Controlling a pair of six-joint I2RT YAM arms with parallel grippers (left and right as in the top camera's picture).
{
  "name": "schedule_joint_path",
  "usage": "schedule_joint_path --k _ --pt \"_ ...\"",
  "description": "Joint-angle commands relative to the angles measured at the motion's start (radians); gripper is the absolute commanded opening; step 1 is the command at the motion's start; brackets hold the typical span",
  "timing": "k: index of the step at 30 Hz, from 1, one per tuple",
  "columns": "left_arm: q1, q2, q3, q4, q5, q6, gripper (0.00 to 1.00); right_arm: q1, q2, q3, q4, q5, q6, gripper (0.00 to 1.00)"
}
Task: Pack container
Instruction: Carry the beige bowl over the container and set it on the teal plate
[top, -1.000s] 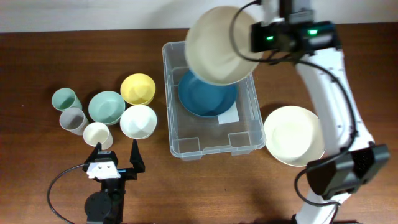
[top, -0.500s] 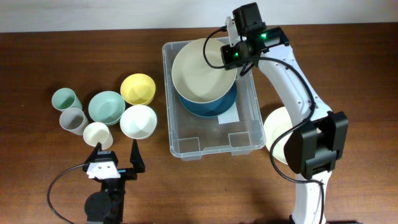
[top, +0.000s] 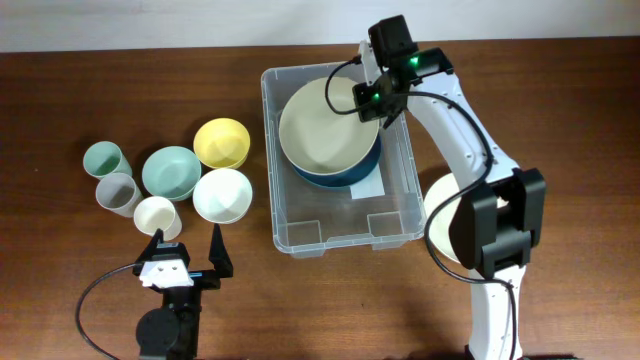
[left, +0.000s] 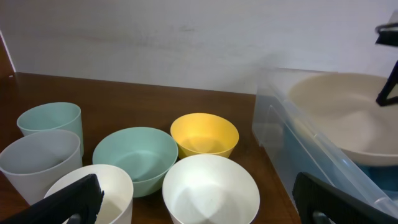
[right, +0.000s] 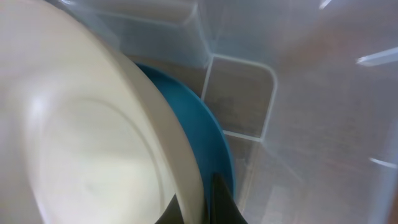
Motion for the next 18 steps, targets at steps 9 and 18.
schedule_joint_path --k 9,18 --pt "0.004 -0.005 -0.005 -0.001 0.010 0.016 1.00 -0.001 0.053 0.015 0.001 0.003 0.010 0.04" --pt "0.004 -0.005 -0.005 -0.001 0.010 0.016 1.00 -0.002 0.058 0.016 0.027 0.001 0.010 0.56"
